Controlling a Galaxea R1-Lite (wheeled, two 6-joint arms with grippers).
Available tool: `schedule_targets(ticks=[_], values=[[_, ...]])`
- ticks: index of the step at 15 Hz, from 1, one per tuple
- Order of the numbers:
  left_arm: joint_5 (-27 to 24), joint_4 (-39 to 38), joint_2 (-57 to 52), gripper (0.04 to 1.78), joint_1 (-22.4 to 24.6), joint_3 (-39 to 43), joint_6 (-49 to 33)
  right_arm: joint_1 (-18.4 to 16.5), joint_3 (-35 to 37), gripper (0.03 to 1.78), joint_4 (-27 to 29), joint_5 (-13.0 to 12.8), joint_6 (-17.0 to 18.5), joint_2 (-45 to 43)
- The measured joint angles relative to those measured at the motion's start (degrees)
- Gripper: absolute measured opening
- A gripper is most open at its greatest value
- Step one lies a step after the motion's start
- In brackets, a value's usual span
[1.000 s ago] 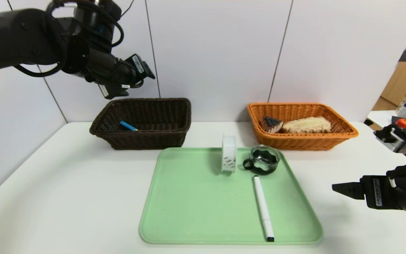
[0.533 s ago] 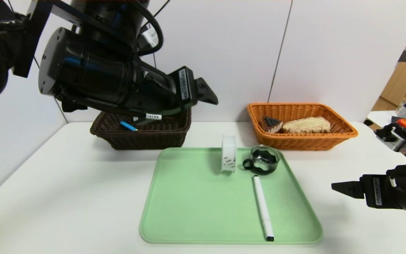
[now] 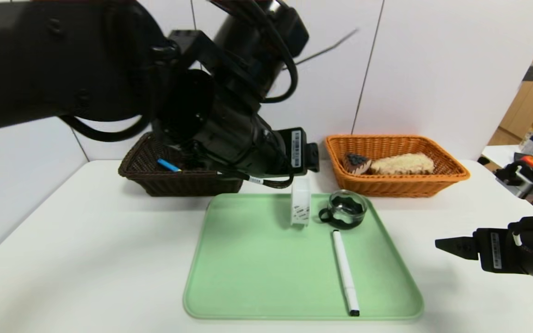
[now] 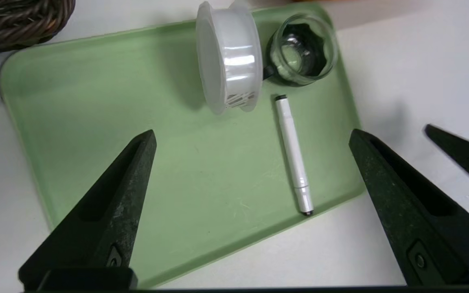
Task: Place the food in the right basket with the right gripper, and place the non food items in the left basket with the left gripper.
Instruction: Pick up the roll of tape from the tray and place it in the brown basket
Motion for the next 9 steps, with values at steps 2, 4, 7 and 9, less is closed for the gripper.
schedule_targets(ticks=[2, 4, 7, 9], values=[[3.4, 0.0, 4.3, 1.67, -0.6, -1.8, 3.2, 0.0, 0.5, 1.70, -2.2, 0.6, 0.3, 0.0], [5.1, -3.6, 7.9, 1.67, -1.1, -2.3, 3.7, 0.2, 2.5, 1.70, -6.7, 0.9, 0.8, 0.4], [6.5, -7.9, 11.8, 1.68, -1.2, -2.5, 3.7, 0.6, 4.7, 1.70, -9.1, 0.9, 1.0, 0.8], [8.3, -11.2, 13.9, 1.69, -1.2, -2.6, 3.9, 0.7, 5.5, 1.70, -9.2, 0.9, 0.9, 0.9]])
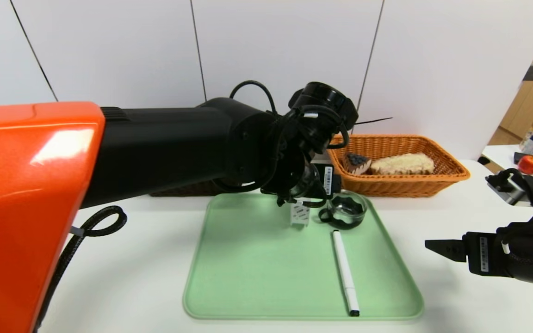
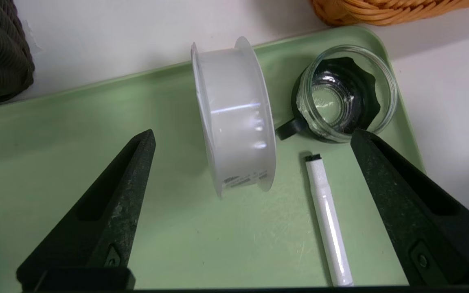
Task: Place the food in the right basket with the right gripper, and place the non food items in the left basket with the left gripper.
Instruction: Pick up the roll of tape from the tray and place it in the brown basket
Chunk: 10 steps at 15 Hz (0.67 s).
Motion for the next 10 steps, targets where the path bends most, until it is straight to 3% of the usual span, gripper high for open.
schedule_targets(ticks=[10], values=[[2.1, -2.7, 4.4, 1.69, 0.7, 0.0, 2.8, 0.5, 2.1, 1.70, 0.0, 0.0, -0.1, 0.0]])
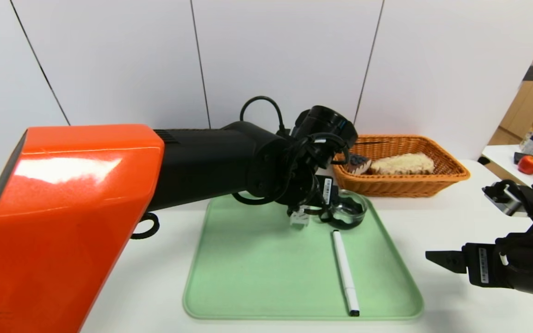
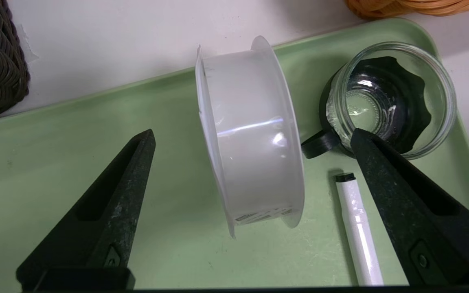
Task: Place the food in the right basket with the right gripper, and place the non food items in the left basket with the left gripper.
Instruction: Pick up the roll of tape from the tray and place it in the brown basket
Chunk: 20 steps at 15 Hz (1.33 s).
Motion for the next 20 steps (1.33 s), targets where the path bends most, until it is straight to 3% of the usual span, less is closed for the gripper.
schedule_targets(ticks=[10, 11, 14, 18, 20], values=[[0.1, -1.6, 2.5, 1.69, 1.1, 0.0, 0.5, 0.2, 2.4, 1.71, -2.0, -0.1, 0.0, -0.2], [0.1, -1.6, 2.6, 1.61, 1.1, 0.0, 0.5, 0.2, 2.5, 1.71, -2.0, -0.1, 0.0, -0.2], [0.1, -1.6, 2.9, 1.13, 1.2, 0.0, 0.4, 0.2, 2.6, 1.71, -2.0, 0.0, 0.0, -0.2], [-0.2, -2.4, 3.2, 0.68, 1.3, 0.0, 0.2, 0.2, 2.9, 1.71, -2.1, 0.0, 0.0, -0.2], [-0.5, -2.4, 3.2, 0.58, 1.4, 0.0, 0.1, 0.2, 2.9, 1.71, -2.1, 0.0, 0.0, -0.2]])
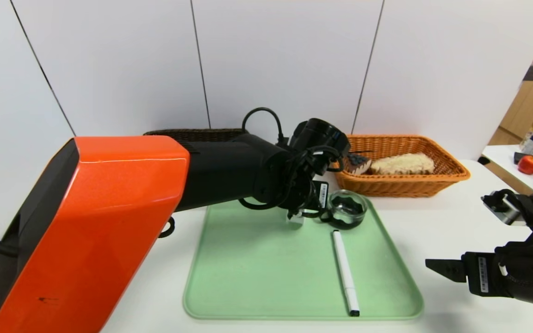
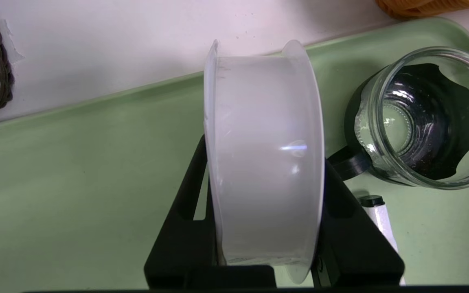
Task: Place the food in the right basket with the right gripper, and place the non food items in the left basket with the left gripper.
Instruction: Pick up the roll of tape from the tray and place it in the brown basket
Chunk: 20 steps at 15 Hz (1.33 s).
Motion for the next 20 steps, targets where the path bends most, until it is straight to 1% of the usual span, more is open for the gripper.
schedule_targets(ticks=[5, 8, 11, 14, 20], values=[[-1.5, 0.7, -2.1, 0.58, -0.1, 0.0, -0.2, 0.0, 0.0, 1.71, 0.0, 0.1, 0.0, 0.3], [-3.6, 1.5, -7.0, 0.58, -0.1, 0.1, -0.2, 0.0, 0.0, 1.71, -0.1, 0.2, 0.0, 0.8], [-4.1, 1.4, -13.4, 0.58, 0.8, 0.1, -0.2, 0.0, 0.1, 1.71, -2.4, 0.2, 0.0, 1.8], [-3.9, 1.1, -18.9, 0.58, 5.0, 0.1, 0.0, 0.0, 0.0, 1.71, -3.0, 0.2, 0.0, 2.8], [-4.5, 1.4, -24.8, 0.58, 16.9, 2.3, -1.0, -0.1, -0.3, 1.71, -3.0, 0.2, 0.0, 3.6]])
